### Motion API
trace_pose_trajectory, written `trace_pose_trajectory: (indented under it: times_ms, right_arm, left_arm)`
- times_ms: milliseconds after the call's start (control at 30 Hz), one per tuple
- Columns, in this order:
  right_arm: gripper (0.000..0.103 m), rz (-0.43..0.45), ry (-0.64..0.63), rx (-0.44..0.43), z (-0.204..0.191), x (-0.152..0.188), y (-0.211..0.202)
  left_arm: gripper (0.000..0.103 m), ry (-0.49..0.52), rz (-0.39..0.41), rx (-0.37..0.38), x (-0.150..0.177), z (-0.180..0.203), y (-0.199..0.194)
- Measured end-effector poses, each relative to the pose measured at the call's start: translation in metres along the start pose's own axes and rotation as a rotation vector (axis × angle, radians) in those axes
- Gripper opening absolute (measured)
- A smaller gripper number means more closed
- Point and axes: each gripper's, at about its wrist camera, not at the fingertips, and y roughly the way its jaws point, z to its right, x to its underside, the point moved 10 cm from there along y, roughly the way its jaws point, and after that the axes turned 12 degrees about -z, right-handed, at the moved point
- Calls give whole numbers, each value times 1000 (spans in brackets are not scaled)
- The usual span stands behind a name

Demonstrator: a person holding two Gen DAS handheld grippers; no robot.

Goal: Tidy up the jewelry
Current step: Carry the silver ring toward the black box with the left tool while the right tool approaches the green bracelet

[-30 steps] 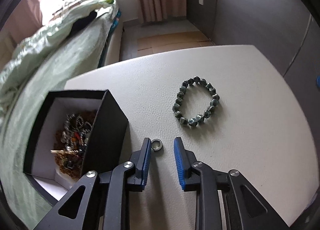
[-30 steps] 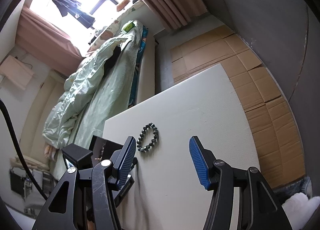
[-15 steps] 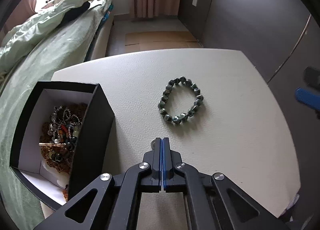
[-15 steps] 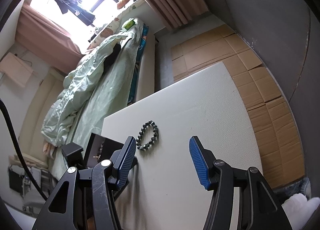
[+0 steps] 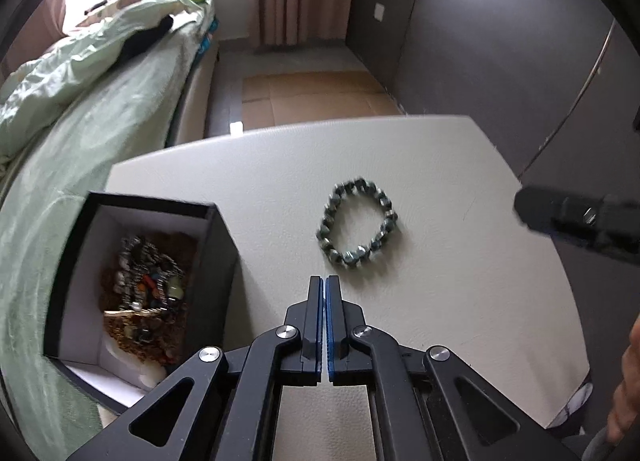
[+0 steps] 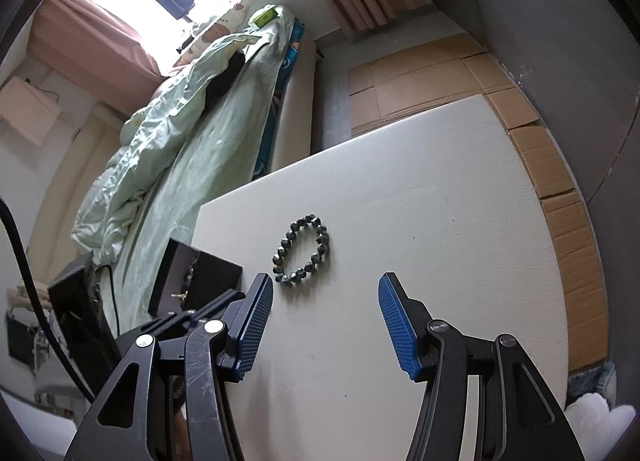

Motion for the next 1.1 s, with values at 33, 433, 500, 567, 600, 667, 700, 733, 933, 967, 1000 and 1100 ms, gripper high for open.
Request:
trace_pose_trajectory:
  times_ms: [33, 433, 500, 567, 600, 667, 700, 733, 933, 967, 1000, 1100]
  right_arm:
    - [56, 6, 0, 2, 0, -1, -2]
    - [56, 32, 20, 9, 10, -2, -13]
    - [56, 33, 16, 7, 9, -2, -14]
    - [56, 31, 11, 4, 7, -2, -14]
    - [56, 30, 8, 3, 7, -1, -14]
    - [56, 29, 6, 2, 7, -1, -14]
    - [56, 29, 4, 2, 6, -1, -14]
    - [56, 26, 1, 2, 6, -2, -13]
    - [56, -4, -5, 13, 5, -1, 0]
    - [56, -10, -10, 15, 3, 0, 2]
    - [56, -13, -14, 17, 2, 1, 4]
    - [56, -27, -28, 26, -3, 2, 11]
  left_arm:
    - [10, 4, -7, 5, 1, 1, 2]
    - [43, 3, -16, -19, 8, 1, 18]
    - [42, -4, -9, -28, 8, 1, 20]
    - [40, -21, 2, -24, 8, 0, 19]
    - [34, -30, 5, -24, 7, -2, 19]
    - [21, -50, 10, -38, 7, -8, 18]
    - [13, -60, 9, -48, 7, -12, 18]
    - [13, -62, 7, -48, 8, -13, 18]
    - [13, -68, -5, -10, 10, -13, 15]
    - [13, -72, -1, 1, 8, -14, 12]
    - [13, -74, 6, 3, 7, -14, 9]
    - [13, -85, 30, 19, 3, -16, -2]
